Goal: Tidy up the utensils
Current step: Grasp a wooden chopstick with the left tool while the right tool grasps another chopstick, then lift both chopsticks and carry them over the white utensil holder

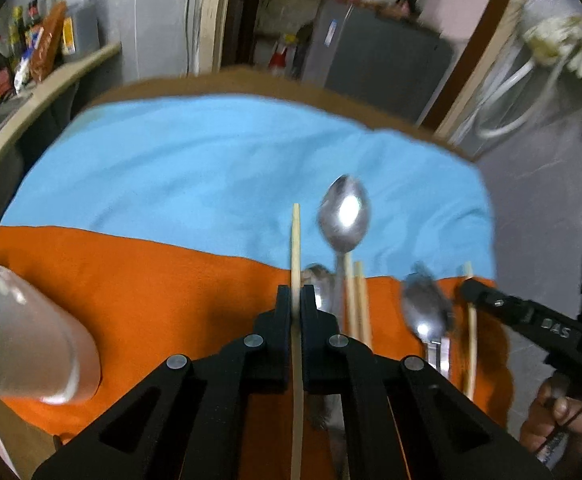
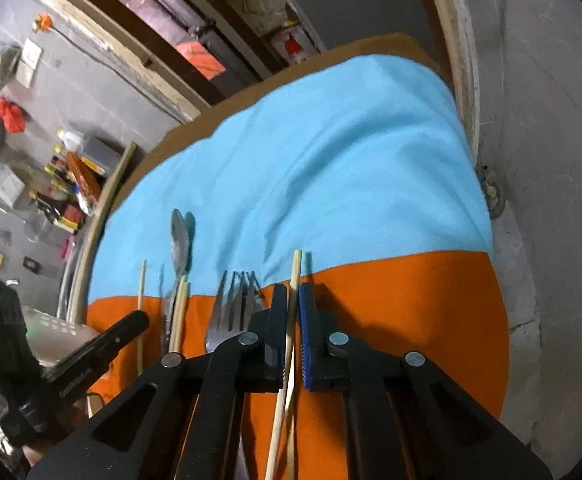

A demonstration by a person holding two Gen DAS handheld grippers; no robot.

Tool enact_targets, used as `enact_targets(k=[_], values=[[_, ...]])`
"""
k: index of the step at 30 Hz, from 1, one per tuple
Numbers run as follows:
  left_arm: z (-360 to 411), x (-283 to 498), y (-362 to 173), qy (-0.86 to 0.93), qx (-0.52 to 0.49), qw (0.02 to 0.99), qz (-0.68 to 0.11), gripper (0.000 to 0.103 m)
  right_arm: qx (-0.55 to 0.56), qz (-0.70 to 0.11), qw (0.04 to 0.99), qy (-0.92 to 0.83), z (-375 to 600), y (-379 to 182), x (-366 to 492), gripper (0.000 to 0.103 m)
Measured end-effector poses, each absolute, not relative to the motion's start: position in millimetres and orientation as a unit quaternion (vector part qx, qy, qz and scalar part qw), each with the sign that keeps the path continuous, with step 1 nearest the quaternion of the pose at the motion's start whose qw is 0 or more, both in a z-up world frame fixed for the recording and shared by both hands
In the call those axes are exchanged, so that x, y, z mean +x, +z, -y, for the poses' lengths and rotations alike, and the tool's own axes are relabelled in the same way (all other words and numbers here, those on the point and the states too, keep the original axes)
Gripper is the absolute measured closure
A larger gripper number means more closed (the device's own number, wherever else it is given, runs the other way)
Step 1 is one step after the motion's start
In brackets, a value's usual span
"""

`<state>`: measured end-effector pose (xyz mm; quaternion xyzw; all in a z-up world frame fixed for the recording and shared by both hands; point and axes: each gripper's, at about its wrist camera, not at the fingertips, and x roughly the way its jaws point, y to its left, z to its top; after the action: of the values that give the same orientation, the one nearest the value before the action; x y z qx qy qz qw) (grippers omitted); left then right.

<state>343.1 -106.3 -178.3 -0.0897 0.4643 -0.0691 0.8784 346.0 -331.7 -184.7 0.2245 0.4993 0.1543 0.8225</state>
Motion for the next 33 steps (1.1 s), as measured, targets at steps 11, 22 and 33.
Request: enact_targets(k=[11,22,33], values=[[102,254,-110,-0.130,-0.096,0.928,-0.336,0.101,0.230,-0.364,0.889,0.156,321,-113,253,0.100],[11,221,-21,-0.130,-0.133,0.954,-0.236,0.101,0.213,-0.205,0.936,0.188,247,-27,212,0.100],[-144,245,15,-0.001,-0.172,0.978,-0.121,0.101,0.194,-0.106,0.932,0.288,125,23,257,0.100]])
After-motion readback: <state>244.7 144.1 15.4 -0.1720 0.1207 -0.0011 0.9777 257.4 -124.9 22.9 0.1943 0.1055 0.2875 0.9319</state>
